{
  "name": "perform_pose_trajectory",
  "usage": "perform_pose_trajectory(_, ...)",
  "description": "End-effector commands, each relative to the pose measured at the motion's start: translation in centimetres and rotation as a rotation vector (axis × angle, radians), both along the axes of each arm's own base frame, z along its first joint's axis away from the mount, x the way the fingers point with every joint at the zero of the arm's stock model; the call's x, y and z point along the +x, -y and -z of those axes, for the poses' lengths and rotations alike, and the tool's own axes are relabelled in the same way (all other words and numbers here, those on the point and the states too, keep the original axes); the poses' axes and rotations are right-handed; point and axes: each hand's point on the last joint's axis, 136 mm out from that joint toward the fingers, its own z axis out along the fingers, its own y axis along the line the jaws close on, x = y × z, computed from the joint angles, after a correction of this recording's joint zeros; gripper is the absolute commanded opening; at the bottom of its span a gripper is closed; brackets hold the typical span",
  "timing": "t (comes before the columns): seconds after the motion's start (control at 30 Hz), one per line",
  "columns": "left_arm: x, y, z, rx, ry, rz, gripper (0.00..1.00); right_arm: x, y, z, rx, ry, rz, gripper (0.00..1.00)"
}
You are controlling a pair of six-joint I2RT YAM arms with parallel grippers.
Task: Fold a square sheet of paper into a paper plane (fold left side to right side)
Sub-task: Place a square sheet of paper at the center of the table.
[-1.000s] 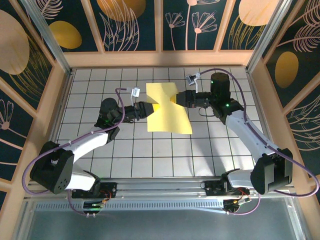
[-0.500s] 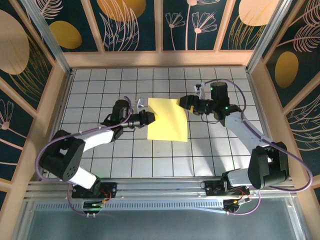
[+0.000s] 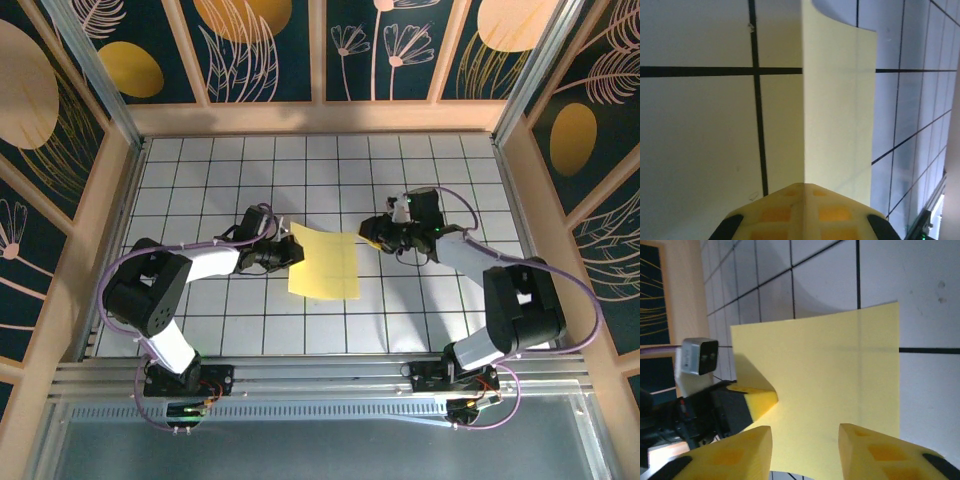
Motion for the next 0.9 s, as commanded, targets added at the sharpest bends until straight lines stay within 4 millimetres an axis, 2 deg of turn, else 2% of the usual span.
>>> perform_pose_trajectory(0.0,0.0,-0.4,0.5,0.052,-0.01,0.003,0.0,-0.1,-0.8,2.0,-0.035,-0.024,-0.005,0.31)
perform_pose_trajectory(0.2,0.0,-0.6,0.6,0.075,-0.01,0.01,0.0,-0.4,-2.1,5.0,-0.102,-0.083,-0.036,0.16)
perform_pose_trajectory(0.23,0.1,-0.6,0.5,0.075,-0.009,0.011,0.0,-0.5,-2.3,5.4,-0.109,-0.091,-0.044,0.14)
perform_pose_trajectory(0.27,-0.1,-0.7,1.4,0.085,-0.032,0.011,0.0,-0.5,-2.5,5.7,-0.114,-0.096,-0.051,0.14)
perform_pose_trajectory(0.43,-0.1,-0.6,1.4,0.082,-0.034,0.019,0.0,-0.9,-2.9,7.2,-0.168,-0.122,-0.077,0.12)
perform_pose_trajectory(0.7,0.1,-0.1,0.6,0.066,-0.023,0.028,0.11,-1.9,-2.2,9.4,-0.265,-0.169,-0.094,0.11)
perform_pose_trajectory(0.87,0.0,0.9,-0.3,0.044,-0.014,0.044,0.24,-2.4,-1.4,10.6,-0.336,-0.188,-0.093,0.11)
